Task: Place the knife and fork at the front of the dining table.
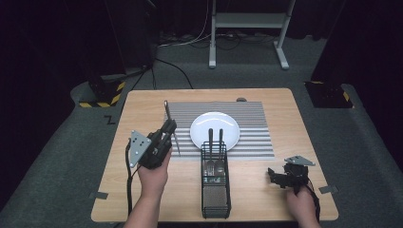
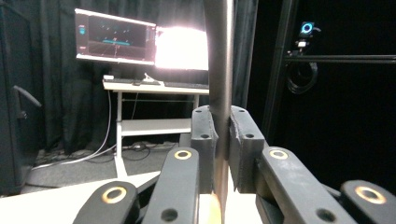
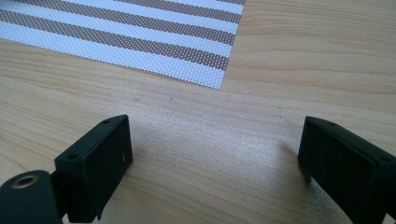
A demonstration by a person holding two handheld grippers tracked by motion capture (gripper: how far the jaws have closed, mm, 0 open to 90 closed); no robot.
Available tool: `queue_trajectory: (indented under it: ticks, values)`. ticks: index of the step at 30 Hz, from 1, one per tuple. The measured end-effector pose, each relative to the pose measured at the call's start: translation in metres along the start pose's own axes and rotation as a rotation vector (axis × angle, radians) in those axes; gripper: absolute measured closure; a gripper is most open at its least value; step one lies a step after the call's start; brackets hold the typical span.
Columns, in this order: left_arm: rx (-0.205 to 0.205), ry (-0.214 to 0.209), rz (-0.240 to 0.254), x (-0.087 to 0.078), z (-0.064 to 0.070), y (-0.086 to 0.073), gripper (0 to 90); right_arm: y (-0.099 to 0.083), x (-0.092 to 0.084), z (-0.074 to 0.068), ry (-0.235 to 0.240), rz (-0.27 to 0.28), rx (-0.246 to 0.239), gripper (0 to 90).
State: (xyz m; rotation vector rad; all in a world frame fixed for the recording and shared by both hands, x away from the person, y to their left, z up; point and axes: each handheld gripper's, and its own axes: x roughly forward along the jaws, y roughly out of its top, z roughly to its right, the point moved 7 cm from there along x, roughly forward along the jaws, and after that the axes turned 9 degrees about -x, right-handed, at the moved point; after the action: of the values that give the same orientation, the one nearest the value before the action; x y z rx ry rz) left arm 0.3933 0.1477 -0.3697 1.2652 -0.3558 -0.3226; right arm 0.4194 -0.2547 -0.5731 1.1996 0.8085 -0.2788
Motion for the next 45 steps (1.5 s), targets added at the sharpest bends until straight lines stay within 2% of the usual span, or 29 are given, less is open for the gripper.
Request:
queue_trajectory:
  ticks: [8, 18, 20, 23, 35, 45]
  values:
    - [-0.022, 0.008, -0.034, 0.006, -0.009, -0.013, 81.5, 0.0, 0.0, 0.0, 0.002, -0.001, -0.004, 9.7]
    - [0.001, 0.025, -0.064, 0.019, -0.016, -0.028, 81.6, 0.0, 0.0, 0.0, 0.003, 0.0, -0.005, 9.7]
    - [0.006, 0.042, -0.056, 0.022, -0.019, -0.031, 81.5, 0.0, 0.0, 0.0, 0.003, 0.0, -0.005, 9.7]
    - [-0.014, 0.042, -0.055, 0.027, -0.022, -0.036, 81.6, 0.0, 0.0, 0.0, 0.003, 0.0, -0.005, 9.7]
    - [-0.014, 0.075, -0.098, 0.043, -0.034, -0.057, 81.6, 0.0, 0.0, 0.0, 0.003, 0.0, -0.006, 9.7]
    - [-0.041, 0.095, -0.145, 0.054, -0.043, -0.072, 81.6, 0.0, 0.0, -0.001, 0.009, 0.003, -0.01, 9.8]
